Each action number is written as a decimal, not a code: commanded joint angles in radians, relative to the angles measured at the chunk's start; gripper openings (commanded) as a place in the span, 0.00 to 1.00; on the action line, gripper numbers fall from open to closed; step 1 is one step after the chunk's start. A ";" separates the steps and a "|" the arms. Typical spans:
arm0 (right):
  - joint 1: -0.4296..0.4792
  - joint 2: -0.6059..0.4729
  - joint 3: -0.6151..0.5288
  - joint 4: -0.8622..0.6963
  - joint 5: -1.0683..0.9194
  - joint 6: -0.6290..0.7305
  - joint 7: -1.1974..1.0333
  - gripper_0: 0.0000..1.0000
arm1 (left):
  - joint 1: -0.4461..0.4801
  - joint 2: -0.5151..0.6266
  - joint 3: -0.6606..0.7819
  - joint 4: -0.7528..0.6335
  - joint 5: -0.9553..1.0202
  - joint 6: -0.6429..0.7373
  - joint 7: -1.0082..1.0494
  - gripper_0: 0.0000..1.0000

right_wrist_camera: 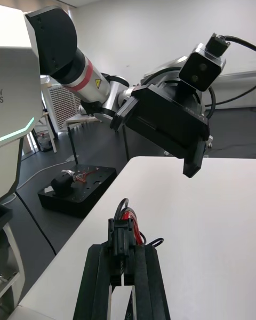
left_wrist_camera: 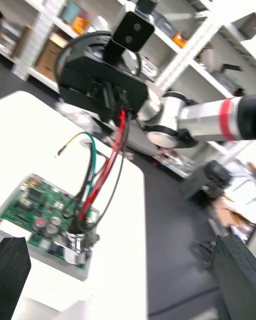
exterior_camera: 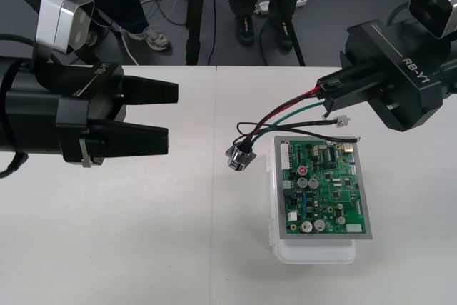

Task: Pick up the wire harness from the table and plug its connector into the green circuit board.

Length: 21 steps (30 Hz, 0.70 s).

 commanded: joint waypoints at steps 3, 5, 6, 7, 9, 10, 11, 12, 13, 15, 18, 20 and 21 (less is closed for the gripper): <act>0.045 -0.058 0.002 -0.107 0.005 0.098 -0.118 0.00 | 0.098 -0.019 0.045 -0.127 -0.095 0.197 -0.078 1.00; 0.077 -0.075 0.002 -0.156 0.007 0.162 -0.135 0.00 | 0.122 -0.051 0.044 -0.159 -0.156 0.216 -0.079 1.00; 0.092 -0.084 0.002 -0.182 0.008 0.198 -0.139 0.00 | 0.133 -0.074 0.044 -0.178 -0.184 0.221 -0.079 1.00; 0.104 -0.092 0.002 -0.205 0.013 0.224 -0.141 0.00 | 0.141 -0.094 0.044 -0.188 -0.207 0.221 -0.079 1.00; 0.123 -0.101 0.002 -0.239 0.016 0.262 -0.147 0.00 | 0.147 -0.127 0.039 -0.202 -0.247 0.221 -0.079 1.00; 0.138 -0.107 0.002 -0.256 0.016 0.288 -0.150 0.00 | 0.147 -0.148 0.033 -0.205 -0.267 0.221 -0.078 1.00; 0.149 -0.112 0.002 -0.271 0.016 0.305 -0.155 0.00 | 0.147 -0.163 0.027 -0.208 -0.285 0.223 -0.079 1.00; 0.163 -0.117 -0.006 -0.286 0.016 0.325 -0.158 0.00 | 0.145 -0.182 0.022 -0.211 -0.302 0.223 -0.081 1.00; 0.170 -0.120 -0.009 -0.294 0.016 0.333 -0.159 0.00 | 0.144 -0.189 0.021 -0.211 -0.311 0.223 -0.081 1.00; 0.193 -0.130 -0.018 -0.320 0.016 0.360 -0.169 0.00 | 0.127 -0.217 0.003 -0.213 -0.329 0.223 -0.081 1.00; 0.212 -0.149 -0.029 -0.349 0.016 0.383 -0.179 0.00 | 0.104 -0.237 -0.024 -0.211 -0.340 0.238 -0.079 1.00; 0.219 -0.166 -0.034 -0.365 0.016 0.398 -0.189 0.00 | 0.085 -0.237 -0.047 -0.211 -0.352 0.256 -0.081 1.00; 0.223 -0.175 -0.035 -0.372 0.016 0.403 -0.193 0.00 | 0.078 -0.239 -0.059 -0.213 -0.357 0.267 -0.081 1.00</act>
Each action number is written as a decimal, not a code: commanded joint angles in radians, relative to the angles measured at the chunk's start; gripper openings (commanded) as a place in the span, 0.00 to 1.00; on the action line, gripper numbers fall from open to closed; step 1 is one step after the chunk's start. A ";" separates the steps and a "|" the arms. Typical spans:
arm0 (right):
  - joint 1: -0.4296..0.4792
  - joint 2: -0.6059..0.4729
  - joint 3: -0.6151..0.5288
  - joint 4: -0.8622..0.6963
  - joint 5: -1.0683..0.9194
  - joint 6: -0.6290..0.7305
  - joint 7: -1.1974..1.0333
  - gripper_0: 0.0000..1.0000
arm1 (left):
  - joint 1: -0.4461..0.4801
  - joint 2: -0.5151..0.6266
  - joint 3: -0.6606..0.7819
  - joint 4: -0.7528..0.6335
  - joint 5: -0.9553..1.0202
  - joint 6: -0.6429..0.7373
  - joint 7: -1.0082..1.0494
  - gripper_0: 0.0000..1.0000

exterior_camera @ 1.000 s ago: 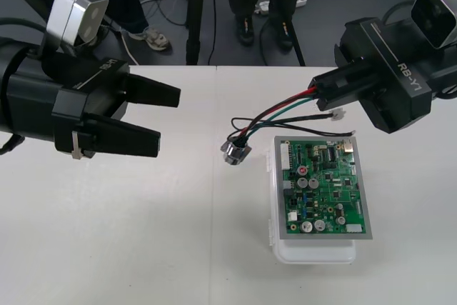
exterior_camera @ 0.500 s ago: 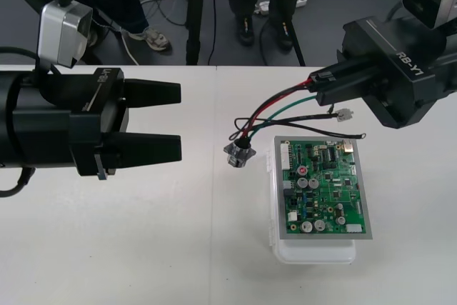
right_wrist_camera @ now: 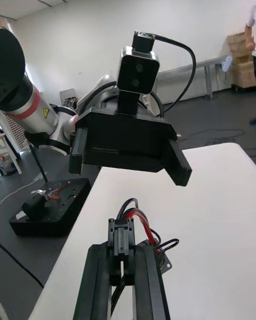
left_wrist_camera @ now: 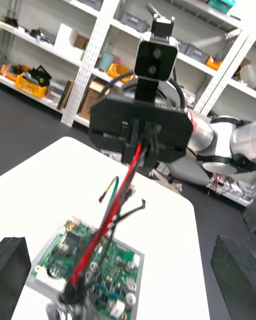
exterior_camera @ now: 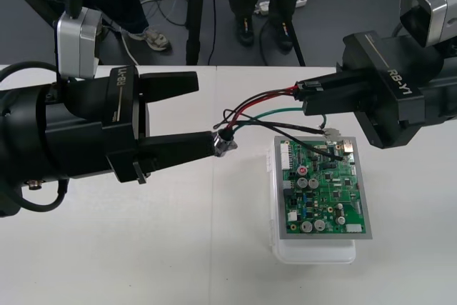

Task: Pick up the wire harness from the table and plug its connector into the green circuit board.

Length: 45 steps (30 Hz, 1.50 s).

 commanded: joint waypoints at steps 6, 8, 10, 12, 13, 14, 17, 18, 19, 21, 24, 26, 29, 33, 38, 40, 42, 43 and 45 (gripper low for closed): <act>0.036 -0.107 -0.049 -0.096 0.013 0.049 -0.122 0.00 | -0.125 -0.026 -0.141 -0.017 -0.053 0.137 -0.071 1.00; 0.038 -0.107 -0.069 -0.114 0.044 0.049 -0.159 0.00 | -0.143 -0.026 -0.155 -0.011 -0.057 0.137 -0.068 1.00; 0.039 -0.107 -0.089 -0.137 0.076 0.050 -0.207 0.00 | -0.168 -0.025 -0.170 0.001 -0.060 0.137 -0.067 1.00; 0.041 -0.107 -0.103 -0.156 0.096 0.052 -0.245 0.00 | -0.192 -0.025 -0.184 0.017 -0.059 0.137 -0.068 1.00; 0.045 -0.107 -0.111 -0.167 0.104 0.058 -0.262 0.00 | -0.205 -0.025 -0.192 0.024 -0.059 0.137 -0.067 1.00; 0.048 -0.106 -0.115 -0.176 0.107 0.063 -0.273 0.00 | -0.215 -0.026 -0.198 0.029 -0.059 0.137 -0.067 1.00; 0.059 -0.107 -0.118 -0.196 0.110 0.081 -0.288 0.00 | -0.248 -0.025 -0.216 0.046 -0.057 0.137 -0.064 1.00; 0.064 -0.107 -0.118 -0.205 0.111 0.090 -0.289 0.00 | -0.265 -0.025 -0.228 0.058 -0.057 0.137 -0.064 1.00; 0.067 -0.107 -0.118 -0.210 0.111 0.095 -0.289 0.00 | -0.272 -0.025 -0.236 0.061 -0.057 0.137 -0.064 1.00; 0.068 -0.107 -0.118 -0.222 0.117 0.102 -0.285 0.00 | -0.289 -0.025 -0.250 0.070 -0.056 0.137 -0.060 1.00; 0.079 -0.106 -0.128 -0.246 0.125 0.118 -0.279 0.00 | -0.307 -0.025 -0.264 0.081 -0.048 0.146 -0.059 1.00; 0.088 -0.106 -0.132 -0.257 0.133 0.124 -0.276 0.00 | -0.314 -0.025 -0.270 0.083 -0.048 0.151 -0.057 1.00; 0.105 -0.101 -0.140 -0.282 0.151 0.141 -0.270 0.00 | -0.332 -0.025 -0.282 0.089 -0.033 0.153 -0.054 1.00; 0.120 -0.091 -0.140 -0.294 0.156 0.158 -0.266 0.00 | -0.343 -0.026 -0.284 0.093 0.006 0.159 -0.053 1.00; 0.119 -0.071 -0.143 -0.294 0.188 0.161 -0.262 0.00 | -0.358 -0.026 -0.284 0.092 0.035 0.160 -0.056 1.00; 0.120 -0.063 -0.143 -0.295 0.194 0.164 -0.262 0.00 | -0.369 -0.026 -0.284 0.092 0.038 0.160 -0.057 1.00; 0.120 -0.058 -0.143 -0.295 0.200 0.167 -0.262 0.00 | -0.375 -0.026 -0.284 0.092 0.038 0.159 -0.056 1.00; 0.120 -0.058 -0.143 -0.295 0.206 0.168 -0.262 0.00 | -0.376 -0.026 -0.284 0.092 0.038 0.159 -0.057 1.00; 0.120 -0.058 -0.143 -0.298 0.213 0.168 -0.262 0.00 | -0.378 -0.023 -0.293 0.092 0.038 0.159 -0.057 1.00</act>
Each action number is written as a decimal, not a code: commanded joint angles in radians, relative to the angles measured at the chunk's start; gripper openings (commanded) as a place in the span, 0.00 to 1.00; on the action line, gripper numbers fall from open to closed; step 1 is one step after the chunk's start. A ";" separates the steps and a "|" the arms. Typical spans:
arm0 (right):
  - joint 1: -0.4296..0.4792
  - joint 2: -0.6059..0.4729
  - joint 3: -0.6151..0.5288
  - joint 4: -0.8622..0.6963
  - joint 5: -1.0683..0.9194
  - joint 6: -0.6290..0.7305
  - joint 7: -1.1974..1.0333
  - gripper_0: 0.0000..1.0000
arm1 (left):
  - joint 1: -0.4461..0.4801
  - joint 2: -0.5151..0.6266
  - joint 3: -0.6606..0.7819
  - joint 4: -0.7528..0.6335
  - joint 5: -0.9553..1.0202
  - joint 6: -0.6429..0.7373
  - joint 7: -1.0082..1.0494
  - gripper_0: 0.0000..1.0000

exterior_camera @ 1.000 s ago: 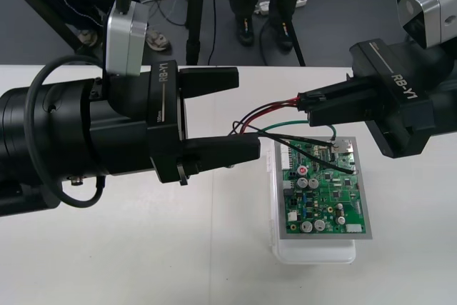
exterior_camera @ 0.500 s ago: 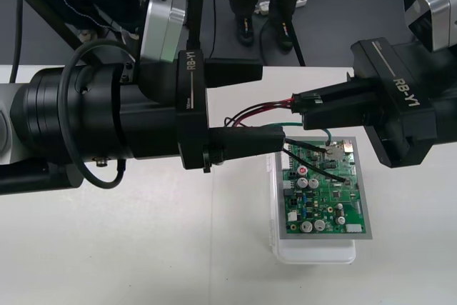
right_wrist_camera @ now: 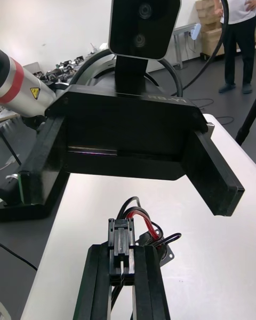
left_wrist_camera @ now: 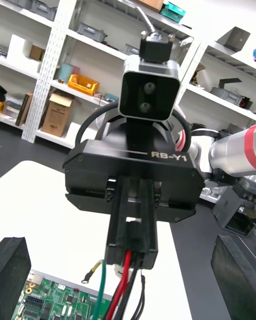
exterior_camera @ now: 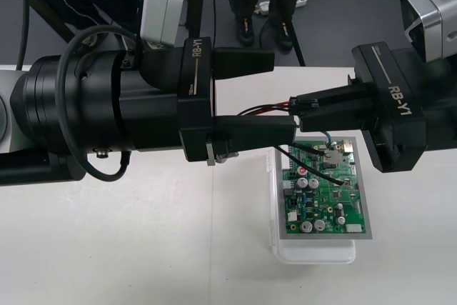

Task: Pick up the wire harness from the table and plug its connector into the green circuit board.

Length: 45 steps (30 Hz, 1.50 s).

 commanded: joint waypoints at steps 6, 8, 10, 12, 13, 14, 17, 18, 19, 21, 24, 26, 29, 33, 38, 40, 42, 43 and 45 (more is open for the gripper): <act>0.002 0.014 -0.037 -0.036 0.037 0.021 -0.010 0.00 | -0.061 -0.004 -0.042 -0.006 0.015 0.051 -0.060 1.00; -0.001 0.014 -0.037 -0.038 0.037 0.026 -0.013 0.00 | -0.064 0.000 -0.047 -0.005 0.015 0.051 -0.060 1.00; -0.006 0.014 -0.037 -0.039 0.037 0.027 -0.016 0.00 | -0.065 0.003 -0.054 -0.005 0.013 0.051 -0.060 1.00; -0.007 0.014 -0.037 -0.041 0.034 0.034 -0.018 0.00 | -0.068 0.006 -0.057 -0.005 0.013 0.051 -0.060 1.00; -0.007 0.014 -0.037 -0.042 0.032 0.040 -0.019 0.00 | -0.068 0.006 -0.057 -0.003 0.013 0.052 -0.060 1.00; -0.007 0.014 -0.036 -0.044 0.031 0.043 -0.019 0.00 | -0.068 0.008 -0.059 -0.005 0.013 0.051 -0.059 1.00; -0.007 0.014 -0.036 -0.051 0.031 0.050 -0.027 0.00 | -0.068 0.014 -0.067 -0.005 0.012 0.052 -0.062 1.00; -0.007 0.014 -0.037 -0.053 0.031 0.052 -0.028 0.00 | -0.068 0.016 -0.070 -0.005 0.012 0.052 -0.062 1.00; -0.007 0.015 -0.037 -0.054 0.031 0.054 -0.030 0.00 | -0.068 0.016 -0.071 -0.005 0.012 0.051 -0.062 1.00; -0.007 0.019 -0.036 -0.056 0.031 0.055 -0.031 0.00 | -0.068 0.016 -0.071 -0.005 0.012 0.052 -0.064 1.00; -0.007 0.023 -0.037 -0.059 0.031 0.055 -0.034 0.00 | -0.068 0.017 -0.071 -0.003 0.012 0.052 -0.064 1.00; -0.007 0.025 -0.037 -0.059 0.031 0.055 -0.034 0.00 | -0.068 0.017 -0.071 -0.005 0.012 0.052 -0.065 1.00; -0.007 0.023 -0.036 -0.062 0.031 0.055 -0.036 0.00 | -0.070 0.017 -0.071 -0.005 0.012 0.052 -0.068 1.00; -0.007 0.023 -0.037 -0.064 0.031 0.055 -0.036 0.00 | -0.068 0.017 -0.070 -0.005 0.012 0.051 -0.071 0.86; -0.007 0.023 -0.037 -0.064 0.031 0.054 -0.036 0.00 | -0.068 0.017 -0.071 -0.006 0.012 0.051 -0.079 0.19; -0.007 0.025 -0.036 -0.064 0.031 0.054 -0.036 0.00 | -0.067 0.017 -0.071 -0.005 0.012 0.052 -0.079 0.02; -0.007 0.025 -0.036 -0.064 0.031 0.054 -0.036 0.00 | -0.067 0.017 -0.071 -0.006 0.012 0.051 -0.080 0.00; -0.007 0.023 -0.037 -0.064 0.031 0.054 -0.036 0.00 | -0.067 0.017 -0.071 -0.005 0.012 0.051 -0.082 0.00; -0.007 0.025 -0.037 -0.064 0.031 0.054 -0.036 0.00 | -0.067 0.017 -0.070 -0.006 0.013 0.052 -0.083 0.00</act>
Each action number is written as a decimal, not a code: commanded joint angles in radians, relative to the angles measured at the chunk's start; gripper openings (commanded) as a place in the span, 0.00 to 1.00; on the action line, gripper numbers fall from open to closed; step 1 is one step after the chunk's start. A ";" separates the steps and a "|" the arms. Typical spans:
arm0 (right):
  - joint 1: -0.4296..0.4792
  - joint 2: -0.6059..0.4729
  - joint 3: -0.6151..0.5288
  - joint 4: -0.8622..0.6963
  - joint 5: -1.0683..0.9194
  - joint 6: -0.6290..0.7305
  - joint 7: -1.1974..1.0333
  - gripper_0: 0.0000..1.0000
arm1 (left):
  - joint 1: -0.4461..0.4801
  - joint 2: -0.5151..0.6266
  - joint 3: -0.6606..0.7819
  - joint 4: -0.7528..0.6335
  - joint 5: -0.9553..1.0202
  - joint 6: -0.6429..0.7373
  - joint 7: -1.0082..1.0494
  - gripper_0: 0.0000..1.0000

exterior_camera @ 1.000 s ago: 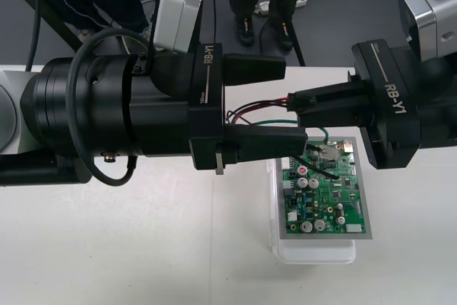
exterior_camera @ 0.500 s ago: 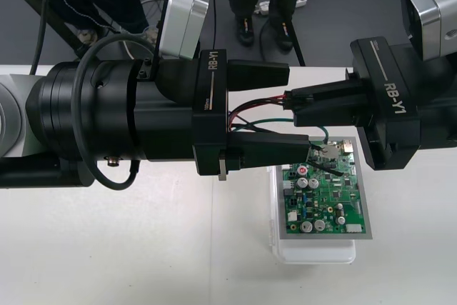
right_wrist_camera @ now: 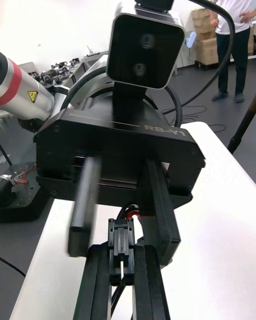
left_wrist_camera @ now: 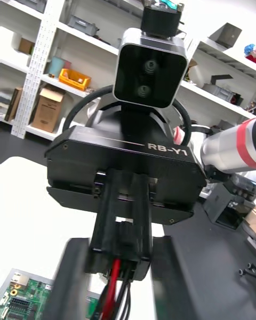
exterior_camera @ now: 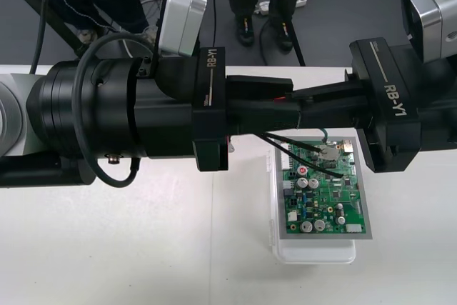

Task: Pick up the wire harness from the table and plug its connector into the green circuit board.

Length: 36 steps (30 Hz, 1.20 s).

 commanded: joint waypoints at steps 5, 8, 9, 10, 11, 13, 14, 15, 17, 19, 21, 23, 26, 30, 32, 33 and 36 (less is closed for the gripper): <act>-0.008 0.013 -0.033 -0.024 0.000 0.012 -0.035 0.00 | -0.039 0.016 -0.014 -0.012 0.017 0.042 -0.090 0.00; -0.008 0.015 -0.033 -0.024 0.000 0.009 -0.035 0.00 | -0.039 0.016 -0.014 -0.014 0.020 0.042 -0.093 0.00; -0.008 0.015 -0.035 -0.024 0.000 0.009 -0.035 0.00 | -0.039 0.016 -0.014 -0.014 0.022 0.041 -0.093 0.00; -0.008 0.015 -0.035 -0.023 0.000 0.009 -0.034 0.00 | -0.039 0.016 -0.014 -0.014 0.022 0.041 -0.094 0.00; -0.008 0.013 -0.033 -0.024 0.000 0.009 -0.035 0.00 | -0.039 0.016 -0.013 -0.014 0.022 0.041 -0.096 0.00; -0.008 0.015 -0.035 -0.024 0.000 0.007 -0.035 0.00 | -0.039 0.016 -0.014 -0.014 0.022 0.042 -0.097 0.00; -0.008 0.015 -0.033 -0.024 0.000 0.007 -0.035 0.00 | -0.039 0.016 -0.014 -0.012 0.023 0.042 -0.099 0.00; -0.008 0.013 -0.035 -0.024 0.000 0.007 -0.035 0.00 | -0.039 0.016 -0.013 -0.014 0.023 0.042 -0.099 0.00; -0.008 0.013 -0.035 -0.023 0.000 0.007 -0.035 0.00 | -0.039 0.016 -0.014 -0.014 0.025 0.041 -0.100 0.00; -0.008 0.013 -0.033 -0.023 -0.002 0.007 -0.035 0.00 | -0.039 0.016 -0.014 -0.014 0.025 0.042 -0.100 0.00; -0.008 0.013 -0.035 -0.020 -0.005 0.006 -0.035 0.00 | -0.039 0.016 -0.014 -0.012 0.025 0.041 -0.102 0.00; -0.008 0.015 -0.035 -0.018 -0.005 0.006 -0.035 0.00 | -0.038 0.016 -0.013 -0.014 0.027 0.042 -0.102 0.00; -0.008 0.013 -0.033 -0.018 -0.005 0.004 -0.034 0.00 | -0.039 0.016 -0.013 -0.014 0.027 0.041 -0.103 0.00; -0.008 0.013 -0.033 -0.017 -0.005 0.004 -0.035 0.43 | -0.039 0.016 -0.013 -0.012 0.028 0.042 -0.105 0.00; -0.008 0.013 -0.035 -0.014 -0.011 0.004 -0.032 0.69 | -0.038 0.017 -0.013 -0.014 0.030 0.042 -0.106 0.00; -0.008 0.015 -0.035 -0.009 -0.014 0.004 -0.031 0.83 | -0.038 0.017 -0.013 -0.014 0.030 0.041 -0.106 0.00; -0.008 0.015 -0.033 0.000 -0.027 -0.007 -0.029 1.00 | -0.039 0.017 -0.013 -0.014 0.034 0.041 -0.106 0.00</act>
